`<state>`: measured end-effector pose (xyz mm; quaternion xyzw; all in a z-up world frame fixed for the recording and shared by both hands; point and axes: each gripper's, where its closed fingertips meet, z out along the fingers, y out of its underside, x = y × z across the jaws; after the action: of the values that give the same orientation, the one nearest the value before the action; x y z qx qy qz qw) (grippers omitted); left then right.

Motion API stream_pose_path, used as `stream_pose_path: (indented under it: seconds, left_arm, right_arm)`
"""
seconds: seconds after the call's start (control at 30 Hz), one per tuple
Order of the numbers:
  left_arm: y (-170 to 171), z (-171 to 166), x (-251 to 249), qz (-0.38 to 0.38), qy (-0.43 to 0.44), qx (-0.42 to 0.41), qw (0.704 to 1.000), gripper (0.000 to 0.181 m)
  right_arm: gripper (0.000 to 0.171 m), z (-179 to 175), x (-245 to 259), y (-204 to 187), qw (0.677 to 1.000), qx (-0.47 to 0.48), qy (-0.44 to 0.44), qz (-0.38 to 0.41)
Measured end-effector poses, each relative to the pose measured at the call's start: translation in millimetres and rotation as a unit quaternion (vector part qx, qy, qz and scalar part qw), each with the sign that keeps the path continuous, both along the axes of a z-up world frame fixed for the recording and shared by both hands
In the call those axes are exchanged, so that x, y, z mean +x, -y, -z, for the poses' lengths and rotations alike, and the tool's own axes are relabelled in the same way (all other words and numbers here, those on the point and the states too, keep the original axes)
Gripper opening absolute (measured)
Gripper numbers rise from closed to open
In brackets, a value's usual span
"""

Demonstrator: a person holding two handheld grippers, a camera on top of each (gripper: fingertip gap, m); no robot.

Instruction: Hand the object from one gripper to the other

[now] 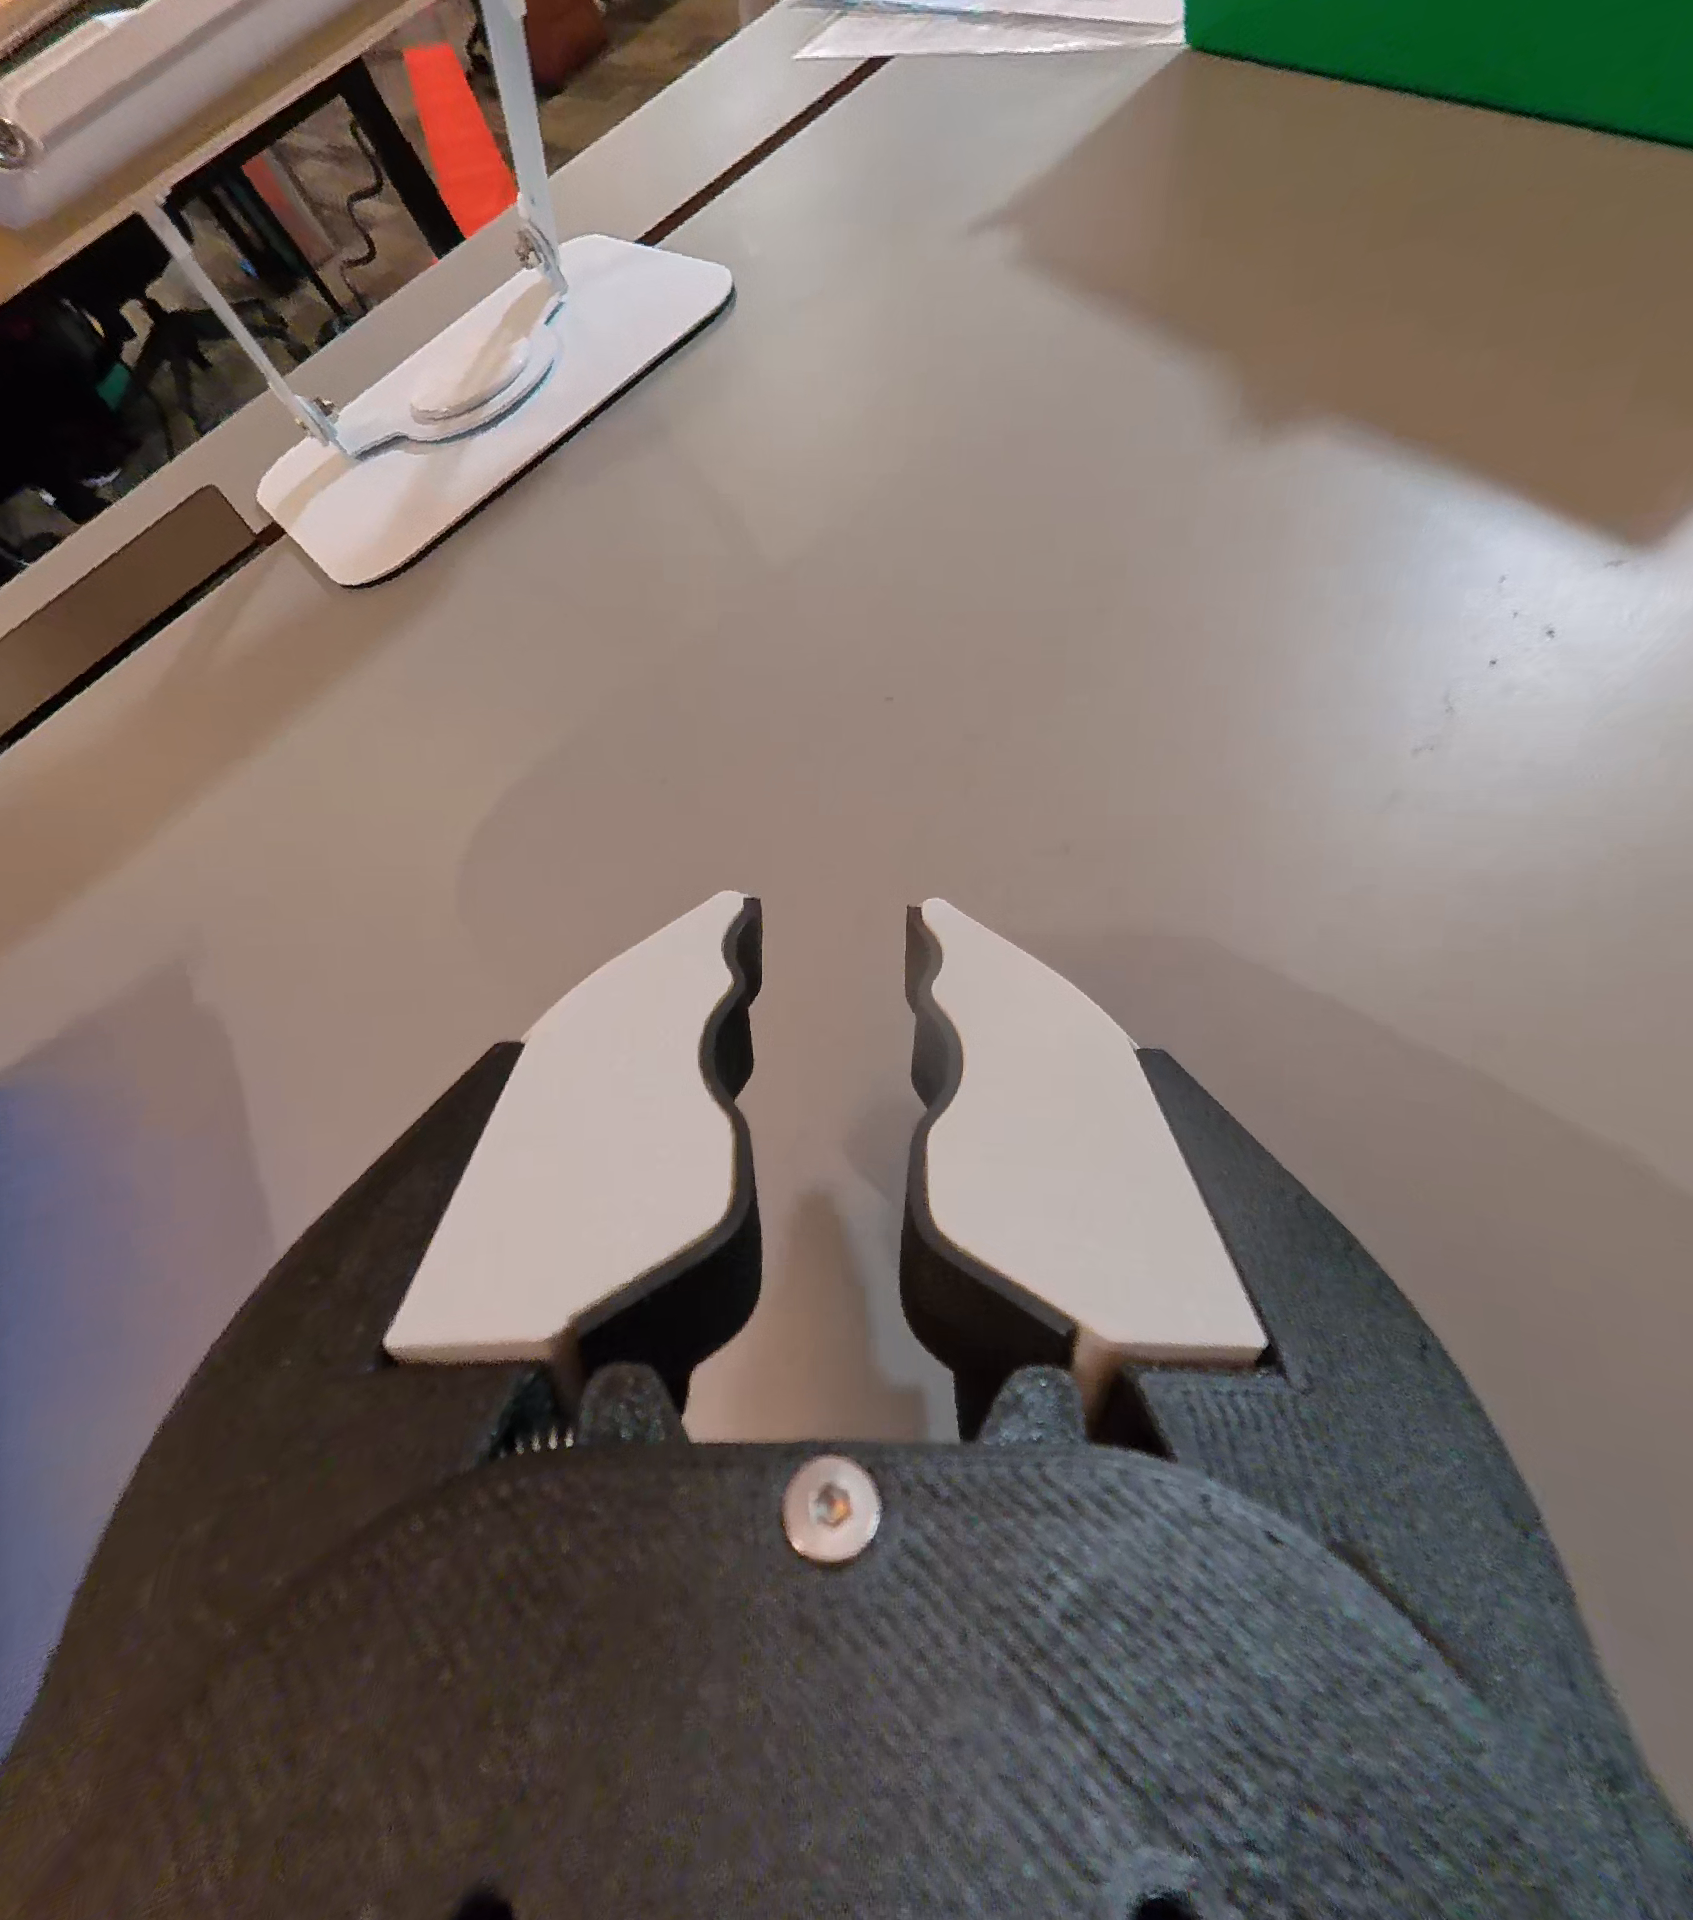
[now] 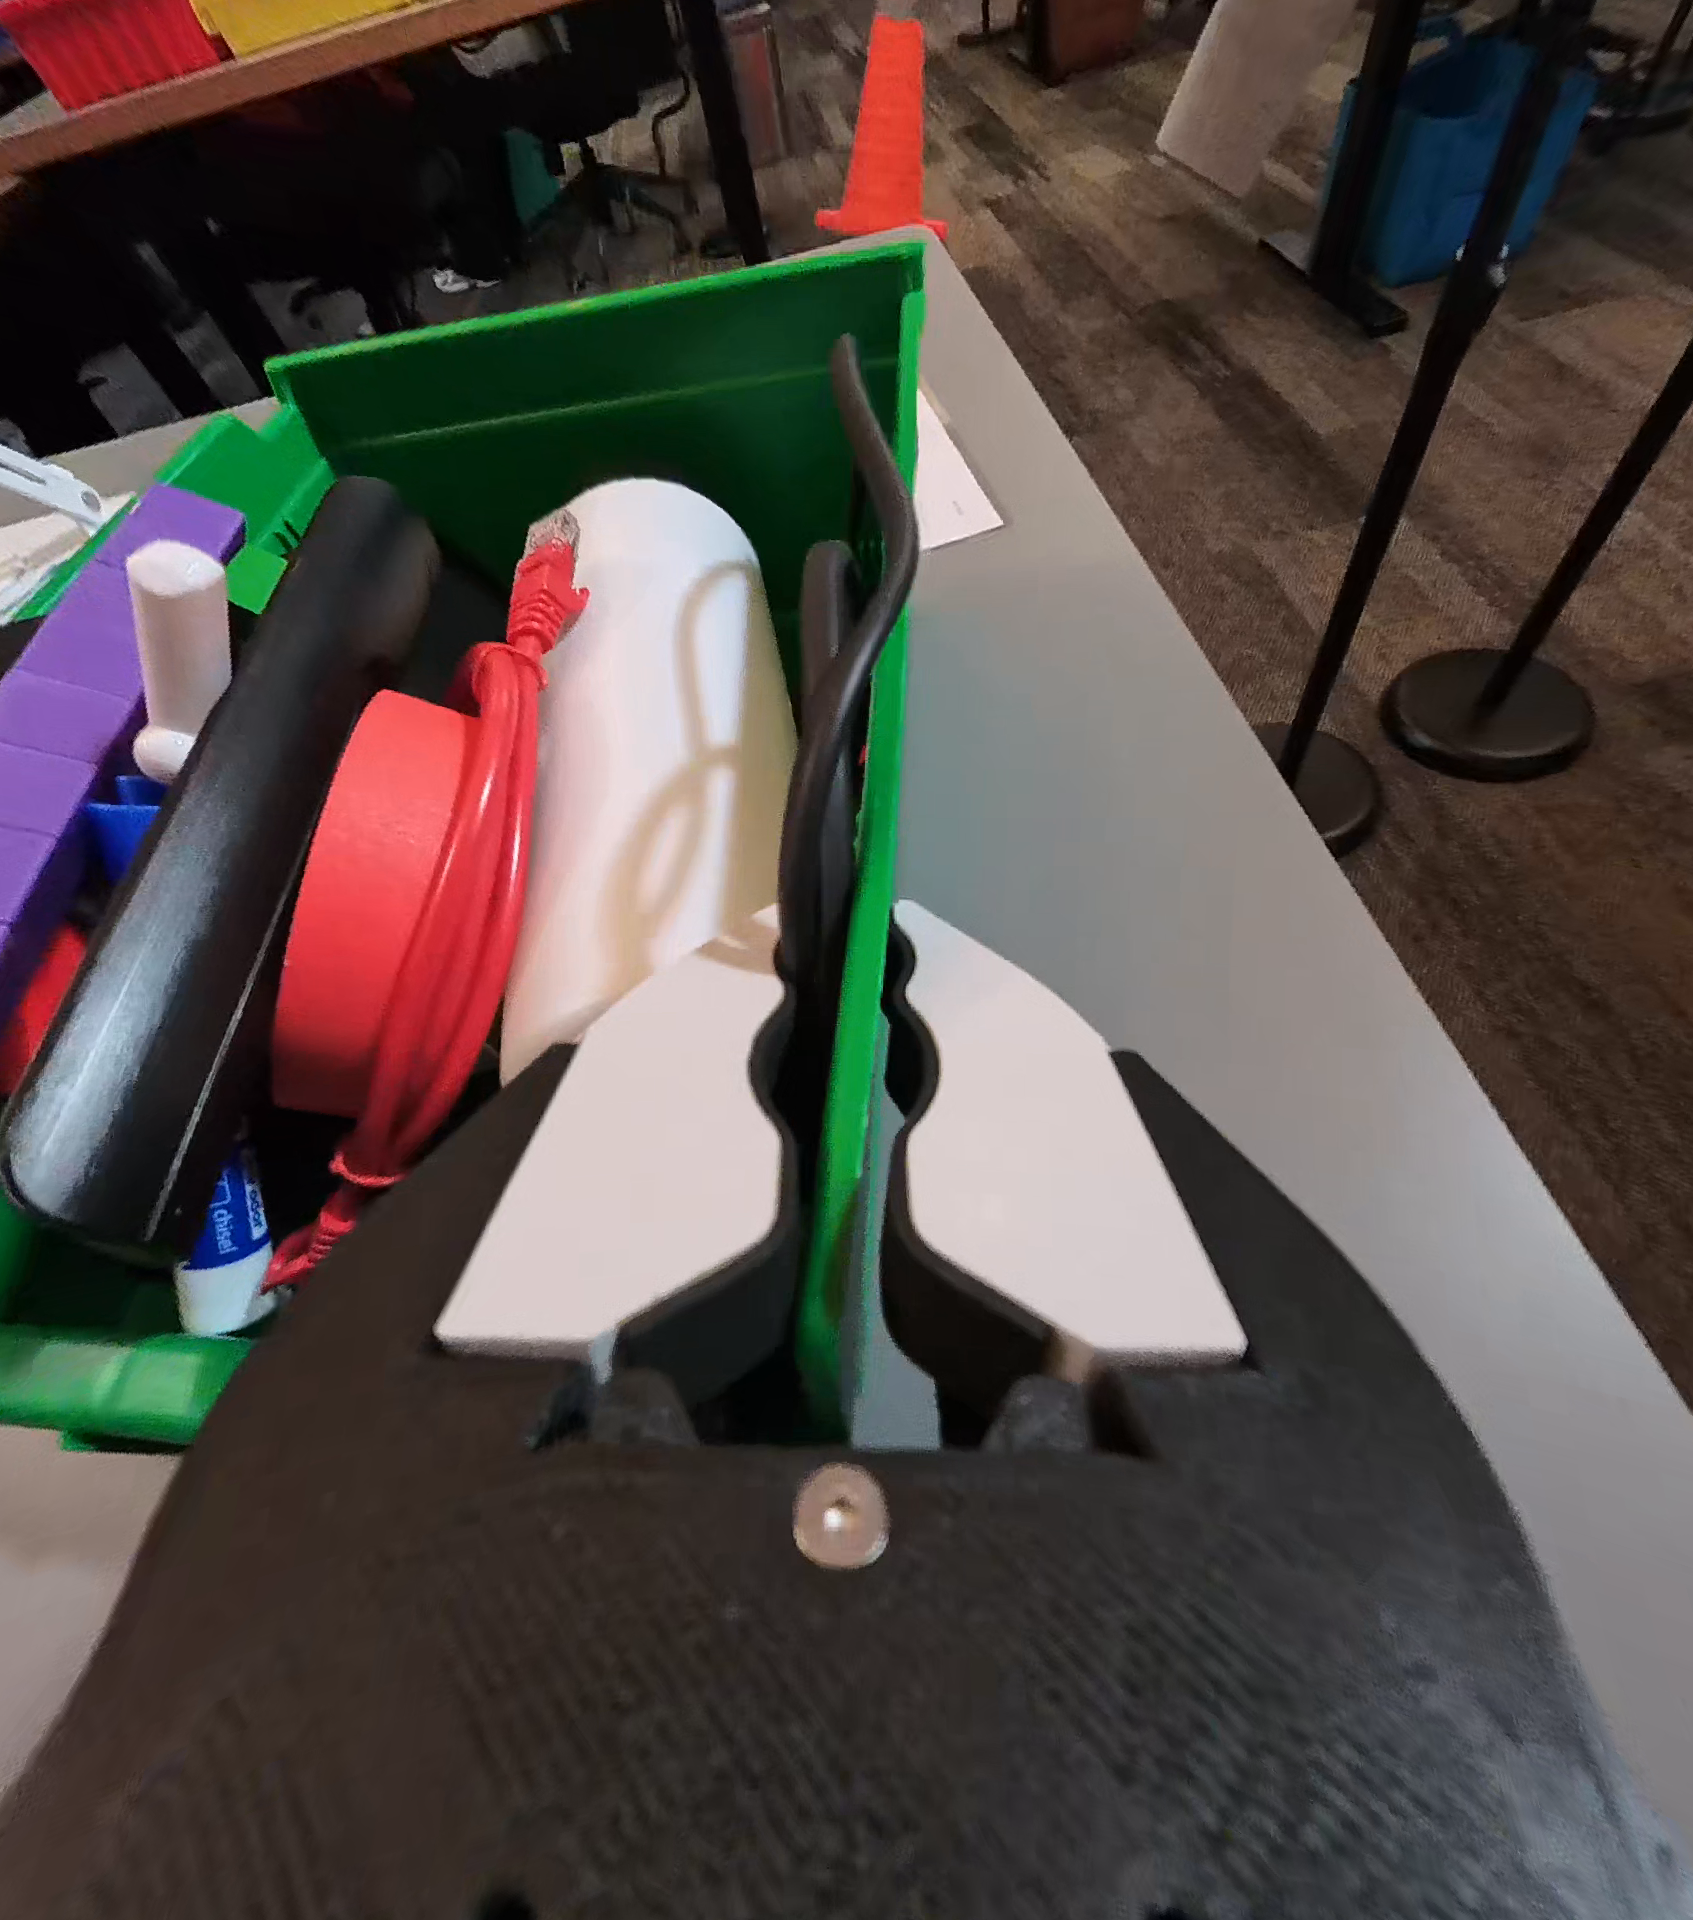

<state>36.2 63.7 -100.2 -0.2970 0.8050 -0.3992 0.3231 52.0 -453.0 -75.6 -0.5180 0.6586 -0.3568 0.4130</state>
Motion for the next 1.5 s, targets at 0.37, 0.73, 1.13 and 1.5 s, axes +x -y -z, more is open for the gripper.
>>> stream_pose_path:
  seconds: [0.37,0.73,1.13,1.5]
  left_arm:
    - [-1.1,-8.0,3.9,-0.003,0.006,-0.015,1.0,0.026]
    - [-47.9,-95.0,13.8,-0.077,0.083,-0.039,0.993,0.052]
    - [-194.5,-91.1,25.8,-0.297,0.05,0.044,0.953,0.121]
    - [-217.1,-31.6,18.6,-0.322,-0.023,0.033,0.946,0.082]
  right_arm:
    - [0.012,-13.5,-18.5,11.1,0.986,0.162,0.036,0.013]
    - [0.012,-37.4,-25.2,-14.4,0.985,0.158,0.059,-0.023]
    - [0.012,-62.8,0.4,-124.7,0.962,0.207,0.074,-0.158]
    - [0.012,-59.7,17.5,-230.5,0.939,0.206,0.05,-0.27]
